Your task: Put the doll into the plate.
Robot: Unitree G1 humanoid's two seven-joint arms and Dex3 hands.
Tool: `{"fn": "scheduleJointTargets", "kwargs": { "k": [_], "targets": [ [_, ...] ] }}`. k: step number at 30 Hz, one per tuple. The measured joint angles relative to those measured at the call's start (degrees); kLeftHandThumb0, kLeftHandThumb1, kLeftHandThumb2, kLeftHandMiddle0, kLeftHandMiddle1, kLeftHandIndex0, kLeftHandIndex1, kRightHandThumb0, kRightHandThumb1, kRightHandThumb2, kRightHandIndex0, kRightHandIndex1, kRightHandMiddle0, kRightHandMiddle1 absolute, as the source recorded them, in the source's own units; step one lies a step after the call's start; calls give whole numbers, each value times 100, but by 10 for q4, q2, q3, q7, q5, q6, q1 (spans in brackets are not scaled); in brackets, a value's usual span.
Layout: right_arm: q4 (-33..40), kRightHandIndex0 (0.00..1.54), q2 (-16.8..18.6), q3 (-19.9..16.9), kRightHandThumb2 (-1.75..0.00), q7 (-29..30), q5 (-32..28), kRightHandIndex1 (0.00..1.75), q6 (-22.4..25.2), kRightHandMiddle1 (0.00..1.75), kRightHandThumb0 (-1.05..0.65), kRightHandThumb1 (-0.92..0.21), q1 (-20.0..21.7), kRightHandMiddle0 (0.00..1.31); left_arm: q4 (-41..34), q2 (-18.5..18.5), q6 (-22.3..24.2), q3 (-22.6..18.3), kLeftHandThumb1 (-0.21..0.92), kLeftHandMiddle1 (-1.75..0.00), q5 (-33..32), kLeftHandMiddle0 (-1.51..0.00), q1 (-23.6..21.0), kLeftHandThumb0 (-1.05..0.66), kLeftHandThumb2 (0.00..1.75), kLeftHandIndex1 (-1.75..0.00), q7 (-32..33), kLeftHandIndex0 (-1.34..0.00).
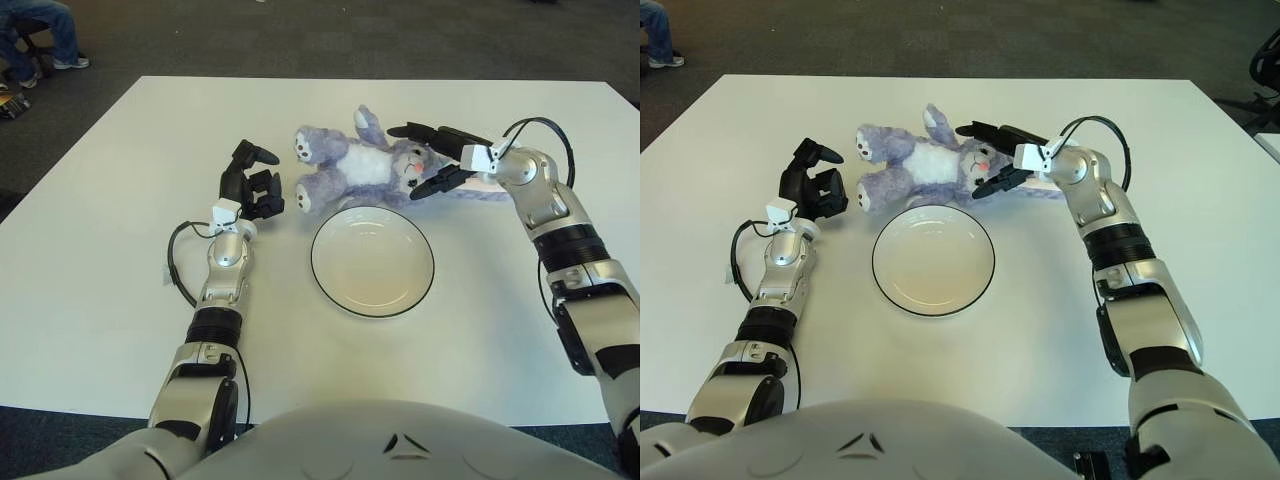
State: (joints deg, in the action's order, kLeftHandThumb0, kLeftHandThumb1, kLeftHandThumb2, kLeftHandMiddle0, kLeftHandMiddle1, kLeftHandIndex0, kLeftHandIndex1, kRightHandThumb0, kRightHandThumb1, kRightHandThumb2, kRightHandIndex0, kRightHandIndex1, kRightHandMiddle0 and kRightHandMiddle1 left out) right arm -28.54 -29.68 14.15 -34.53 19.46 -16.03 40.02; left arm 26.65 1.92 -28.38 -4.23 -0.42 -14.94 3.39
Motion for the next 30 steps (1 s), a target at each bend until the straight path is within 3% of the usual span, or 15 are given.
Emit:
{"fn": "scheduleJointTargets", "kwargs": {
  "k": [18,30],
  "targets": [
    [-65,7,0,30,-18,-19,21,2,-3,19,-88,-78,39,0,-1,-1,-11,-2,47,-175,-13,-118,0,-43,112,-175,-5,-49],
    [-107,8,1,49,-22,23,58,2,-8,20,-82,-76,46,0,-3,-1,-12,-3,46,-175,-14,-117,2,-43,114,-175,-5,-50]
  ]
}}
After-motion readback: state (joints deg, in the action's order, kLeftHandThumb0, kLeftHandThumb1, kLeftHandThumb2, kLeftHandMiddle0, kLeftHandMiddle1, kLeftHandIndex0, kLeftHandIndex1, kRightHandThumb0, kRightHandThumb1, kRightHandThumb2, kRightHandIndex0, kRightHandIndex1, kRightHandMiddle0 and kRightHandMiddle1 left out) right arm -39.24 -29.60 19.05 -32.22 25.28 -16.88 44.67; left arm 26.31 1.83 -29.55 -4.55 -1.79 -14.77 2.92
